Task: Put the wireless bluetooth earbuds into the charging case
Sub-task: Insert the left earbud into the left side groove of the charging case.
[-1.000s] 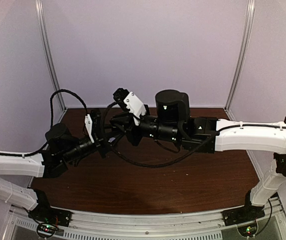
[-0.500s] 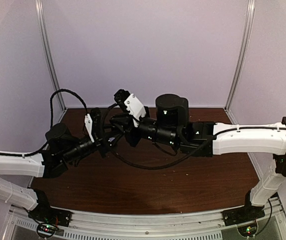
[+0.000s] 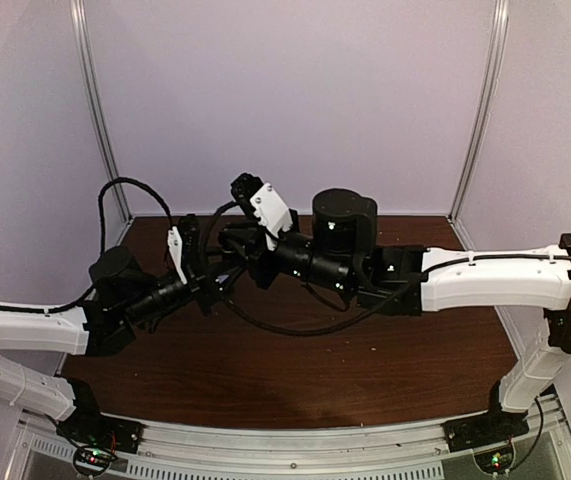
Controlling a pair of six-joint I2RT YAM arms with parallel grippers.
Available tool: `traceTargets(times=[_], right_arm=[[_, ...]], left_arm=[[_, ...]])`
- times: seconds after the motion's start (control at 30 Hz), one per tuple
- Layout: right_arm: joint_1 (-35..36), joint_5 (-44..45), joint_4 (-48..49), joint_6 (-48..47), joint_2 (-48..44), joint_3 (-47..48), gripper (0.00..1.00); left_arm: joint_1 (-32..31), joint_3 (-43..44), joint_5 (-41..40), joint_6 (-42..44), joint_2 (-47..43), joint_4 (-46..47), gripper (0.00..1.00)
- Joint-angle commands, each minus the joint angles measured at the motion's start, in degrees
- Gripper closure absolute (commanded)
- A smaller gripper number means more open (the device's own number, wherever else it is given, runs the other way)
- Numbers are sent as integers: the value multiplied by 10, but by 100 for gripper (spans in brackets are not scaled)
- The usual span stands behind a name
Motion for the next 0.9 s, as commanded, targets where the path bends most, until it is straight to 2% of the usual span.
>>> traceTargets(times=[0.0, 0.43, 0.87], right_arm=[[-2, 9, -2, 4, 14, -2, 95], [-2, -80, 17, 9, -8, -31, 95], [-3, -43, 28, 5, -38, -45, 96]], left_arm=[[-3, 17, 10, 2, -10, 41, 100], [-3, 15, -8, 3, -13, 44, 100], [-3, 13, -8, 8, -17, 46, 100]])
